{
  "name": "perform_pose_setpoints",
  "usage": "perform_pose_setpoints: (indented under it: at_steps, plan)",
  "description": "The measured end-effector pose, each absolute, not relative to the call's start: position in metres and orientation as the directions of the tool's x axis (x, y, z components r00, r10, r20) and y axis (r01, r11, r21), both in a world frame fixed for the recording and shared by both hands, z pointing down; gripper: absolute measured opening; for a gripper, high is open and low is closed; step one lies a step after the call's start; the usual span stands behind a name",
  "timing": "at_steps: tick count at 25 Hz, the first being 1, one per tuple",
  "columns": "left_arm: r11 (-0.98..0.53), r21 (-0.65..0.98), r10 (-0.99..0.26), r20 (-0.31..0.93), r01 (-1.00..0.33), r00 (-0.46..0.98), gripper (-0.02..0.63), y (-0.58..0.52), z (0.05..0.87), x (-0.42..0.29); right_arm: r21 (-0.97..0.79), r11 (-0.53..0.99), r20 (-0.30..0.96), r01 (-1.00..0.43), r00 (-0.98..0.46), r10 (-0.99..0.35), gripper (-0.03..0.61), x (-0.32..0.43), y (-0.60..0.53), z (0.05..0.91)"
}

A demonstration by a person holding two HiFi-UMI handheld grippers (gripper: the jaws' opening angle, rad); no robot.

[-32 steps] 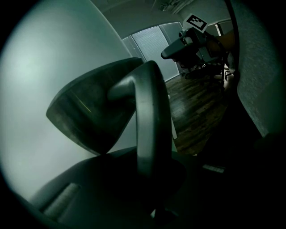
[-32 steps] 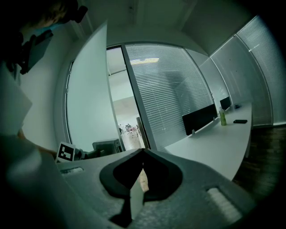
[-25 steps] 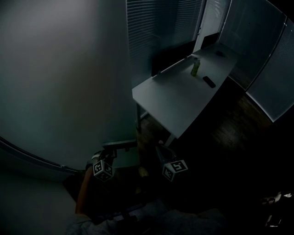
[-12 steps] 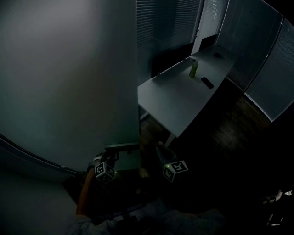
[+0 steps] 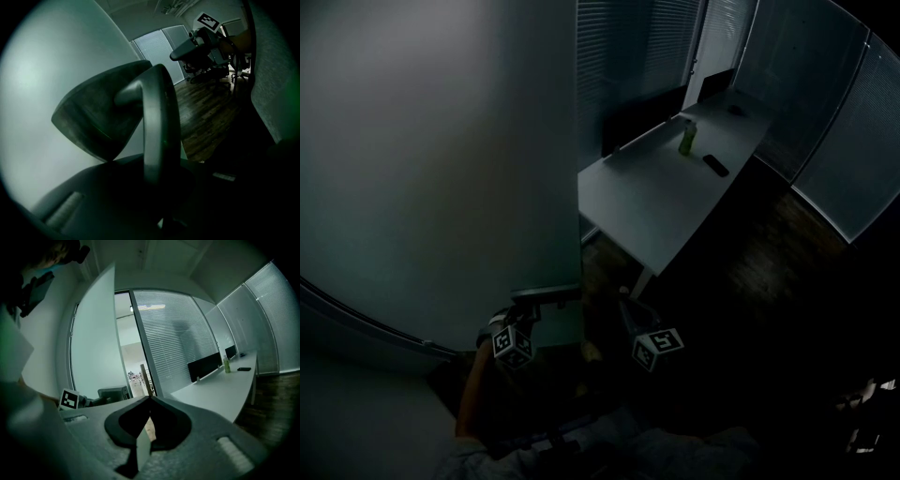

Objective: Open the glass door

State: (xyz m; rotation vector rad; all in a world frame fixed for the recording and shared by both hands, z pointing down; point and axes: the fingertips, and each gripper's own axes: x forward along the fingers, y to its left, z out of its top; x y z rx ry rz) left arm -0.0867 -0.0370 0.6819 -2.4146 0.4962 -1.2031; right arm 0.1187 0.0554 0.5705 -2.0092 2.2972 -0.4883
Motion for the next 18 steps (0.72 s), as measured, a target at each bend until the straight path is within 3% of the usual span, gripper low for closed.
perform_pose_setpoints:
  at_steps: [12, 18]
  plan:
    - [-0.852, -0.504, -0.49, 0.671, -0.142, 0.557, 0.0, -0.0375, 0.6853, -0.0887, -0.262, 0.1, 0.161, -0.96, -0.146, -0.976, 0.002, 0.1226, 0.0584, 0.571]
    - [-0.824, -0.566, -0.496, 0.711, -0.014, 0.499, 0.0, -0.0408, 0.6835, -0.0966, -0.264, 0.104, 0.163, -0.959, -0.15, -0.975, 0.002, 0.1197, 0.0574, 0.573]
